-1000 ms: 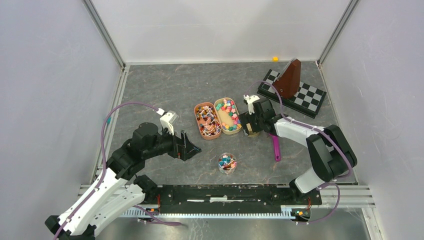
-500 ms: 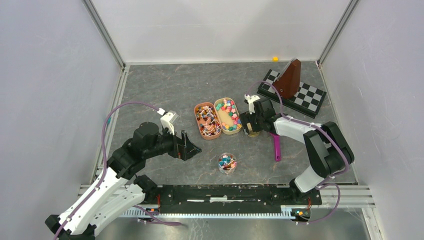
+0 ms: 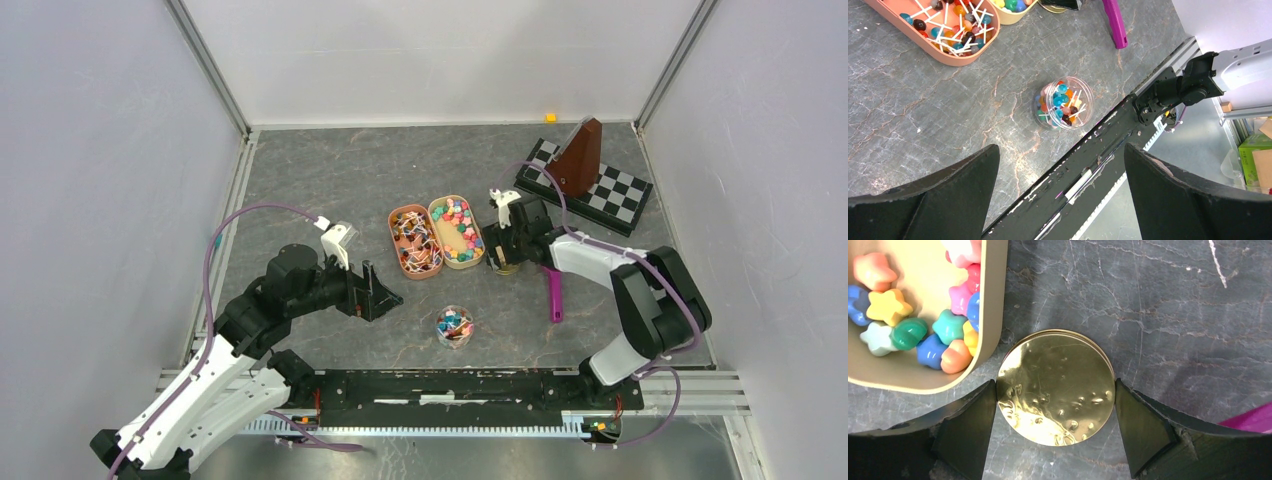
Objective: Pack the candies
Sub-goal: Pick up the bottle lid at the center of the board, then close the bottle lid on the packing bottle.
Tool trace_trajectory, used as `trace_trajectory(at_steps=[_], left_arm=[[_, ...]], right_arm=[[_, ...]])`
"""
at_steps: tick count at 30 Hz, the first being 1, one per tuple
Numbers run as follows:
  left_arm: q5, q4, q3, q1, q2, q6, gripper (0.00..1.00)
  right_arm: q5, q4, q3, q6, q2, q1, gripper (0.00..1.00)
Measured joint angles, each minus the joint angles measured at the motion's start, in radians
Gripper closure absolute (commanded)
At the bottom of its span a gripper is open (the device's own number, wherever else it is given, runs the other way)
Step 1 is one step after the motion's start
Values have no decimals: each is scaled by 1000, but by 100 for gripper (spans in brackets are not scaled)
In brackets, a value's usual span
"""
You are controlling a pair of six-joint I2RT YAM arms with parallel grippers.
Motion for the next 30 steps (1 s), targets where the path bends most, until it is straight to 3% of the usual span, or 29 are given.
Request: trace_trajectory(at_steps=[11,23,30], left_arm=[[0,0,0,0,-3,0,0],[-2,0,0,0,-22,0,0],[-10,-1,0,0,-24,0,0]], right_arm=[[27,-90,-5,0,-237,41,26],[55,-217,-12,43,-426,296,27],[63,-257,-14,85,-446,427,28]])
